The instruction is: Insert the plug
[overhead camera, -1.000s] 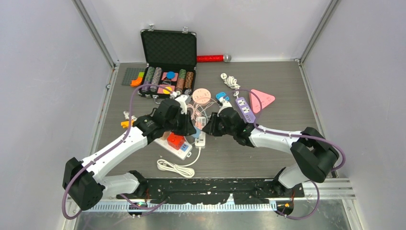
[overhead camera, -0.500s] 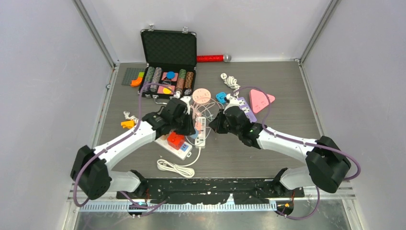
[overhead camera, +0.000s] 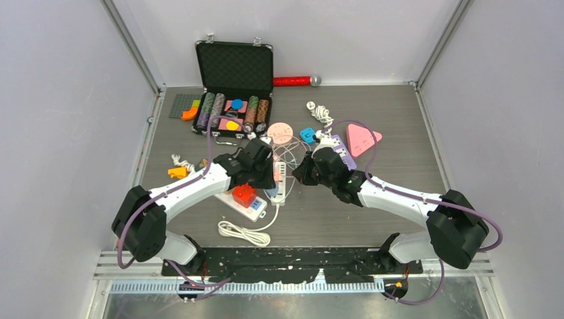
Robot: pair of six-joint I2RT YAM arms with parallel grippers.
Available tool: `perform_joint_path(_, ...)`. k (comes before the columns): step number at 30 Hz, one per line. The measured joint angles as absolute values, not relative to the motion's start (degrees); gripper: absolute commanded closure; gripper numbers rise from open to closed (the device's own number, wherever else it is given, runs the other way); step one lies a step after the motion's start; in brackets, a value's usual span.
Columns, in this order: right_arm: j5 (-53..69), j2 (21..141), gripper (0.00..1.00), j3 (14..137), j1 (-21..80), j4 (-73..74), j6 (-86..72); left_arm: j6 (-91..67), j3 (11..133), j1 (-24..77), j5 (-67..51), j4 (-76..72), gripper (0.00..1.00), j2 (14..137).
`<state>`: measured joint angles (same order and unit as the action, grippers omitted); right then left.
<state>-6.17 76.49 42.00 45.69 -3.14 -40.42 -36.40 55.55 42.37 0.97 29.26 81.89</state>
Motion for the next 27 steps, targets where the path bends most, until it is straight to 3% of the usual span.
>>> perform_joint_path(27, -6.8, 76.6, 0.95, 42.0, 45.7, -1.6, -40.7, -42.9, 59.9, 48.3, 10.7, 35.5, 1.0, 84.5)
